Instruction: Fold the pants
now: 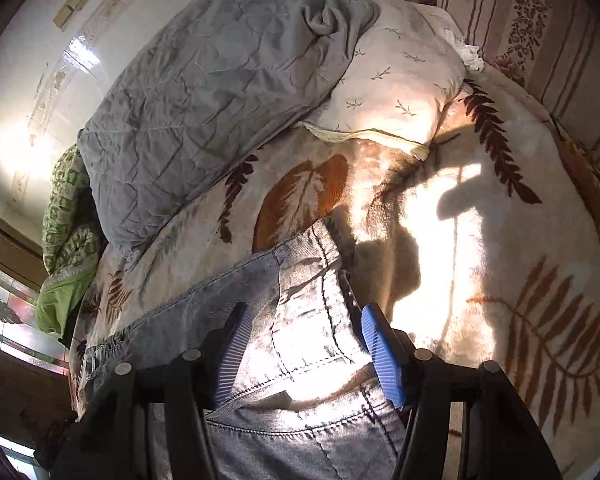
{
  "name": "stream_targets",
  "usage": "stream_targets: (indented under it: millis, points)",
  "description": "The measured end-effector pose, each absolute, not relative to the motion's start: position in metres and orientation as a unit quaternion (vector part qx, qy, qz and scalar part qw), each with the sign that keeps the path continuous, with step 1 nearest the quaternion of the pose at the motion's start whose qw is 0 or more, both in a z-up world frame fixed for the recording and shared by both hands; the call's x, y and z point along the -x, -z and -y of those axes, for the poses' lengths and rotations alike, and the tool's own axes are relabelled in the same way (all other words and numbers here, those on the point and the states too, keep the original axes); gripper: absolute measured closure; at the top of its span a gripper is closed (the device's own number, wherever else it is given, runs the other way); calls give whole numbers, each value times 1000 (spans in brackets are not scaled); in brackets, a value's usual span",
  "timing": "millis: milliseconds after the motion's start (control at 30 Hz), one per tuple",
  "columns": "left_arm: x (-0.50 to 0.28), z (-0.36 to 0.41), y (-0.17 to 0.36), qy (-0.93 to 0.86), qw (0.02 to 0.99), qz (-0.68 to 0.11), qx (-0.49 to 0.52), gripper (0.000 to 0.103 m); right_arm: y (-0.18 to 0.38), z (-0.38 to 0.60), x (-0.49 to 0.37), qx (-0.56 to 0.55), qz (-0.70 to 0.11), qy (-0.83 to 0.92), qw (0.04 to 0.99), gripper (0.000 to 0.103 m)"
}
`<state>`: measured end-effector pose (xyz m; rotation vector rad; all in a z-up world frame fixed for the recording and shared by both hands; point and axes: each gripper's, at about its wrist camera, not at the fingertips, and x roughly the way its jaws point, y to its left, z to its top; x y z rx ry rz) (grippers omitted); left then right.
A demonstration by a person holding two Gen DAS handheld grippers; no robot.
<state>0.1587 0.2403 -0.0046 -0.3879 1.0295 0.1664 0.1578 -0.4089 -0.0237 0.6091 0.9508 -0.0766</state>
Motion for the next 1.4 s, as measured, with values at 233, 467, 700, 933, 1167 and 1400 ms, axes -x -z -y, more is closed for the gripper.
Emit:
stream_targets:
  millis: [233,467,700,933,1167,1400]
  points:
    - [-230,-238,29,-43,832,-525,173,34,58,404,-247,-210,-517,19,830,42]
    - [-273,-241,48,-22,806,-555,206,34,89,395,-273,-160,-540,25,826,70]
    - [-292,-263,50,-13,788,-548,281,34,89,397,-271,-147,-536,21,831,78]
    - [-310,-258,48,-3,797,-539,271,48,88,399,-271,-154,-530,20,834,78]
    - [-324,-262,59,-30,799,-538,267,101,82,389,-274,-120,-528,23,840,88]
    - [-322,-260,43,-54,838,-478,256,100,58,384,-285,-114,-461,58,878,84]
